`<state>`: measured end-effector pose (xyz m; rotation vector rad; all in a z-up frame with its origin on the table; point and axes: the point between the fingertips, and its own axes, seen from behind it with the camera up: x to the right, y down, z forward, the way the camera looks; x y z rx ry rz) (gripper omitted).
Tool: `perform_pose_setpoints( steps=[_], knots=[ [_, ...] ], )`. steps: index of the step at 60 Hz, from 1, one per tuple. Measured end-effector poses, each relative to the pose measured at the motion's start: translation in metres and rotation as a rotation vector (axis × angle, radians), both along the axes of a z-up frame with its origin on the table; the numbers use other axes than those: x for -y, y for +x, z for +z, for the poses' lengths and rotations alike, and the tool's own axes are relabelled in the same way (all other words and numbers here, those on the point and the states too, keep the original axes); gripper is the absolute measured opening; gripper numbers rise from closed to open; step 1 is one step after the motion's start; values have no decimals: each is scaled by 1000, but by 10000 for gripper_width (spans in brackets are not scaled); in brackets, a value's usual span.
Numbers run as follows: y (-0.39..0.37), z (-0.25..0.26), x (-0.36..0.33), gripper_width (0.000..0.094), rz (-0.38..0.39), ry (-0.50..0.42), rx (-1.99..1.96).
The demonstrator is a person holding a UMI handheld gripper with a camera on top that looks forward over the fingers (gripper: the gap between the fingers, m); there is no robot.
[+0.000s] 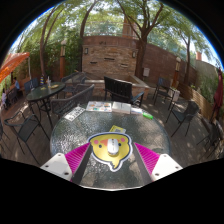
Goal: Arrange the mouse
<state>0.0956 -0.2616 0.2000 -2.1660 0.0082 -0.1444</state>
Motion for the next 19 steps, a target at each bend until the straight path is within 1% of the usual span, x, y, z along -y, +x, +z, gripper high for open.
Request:
perform_pose_setpoints(
  steps=[8, 19],
  knots=[
    [-3, 7, 22, 857, -6, 4, 24],
    [-7, 10, 30, 856, -3, 2, 11]
  ],
)
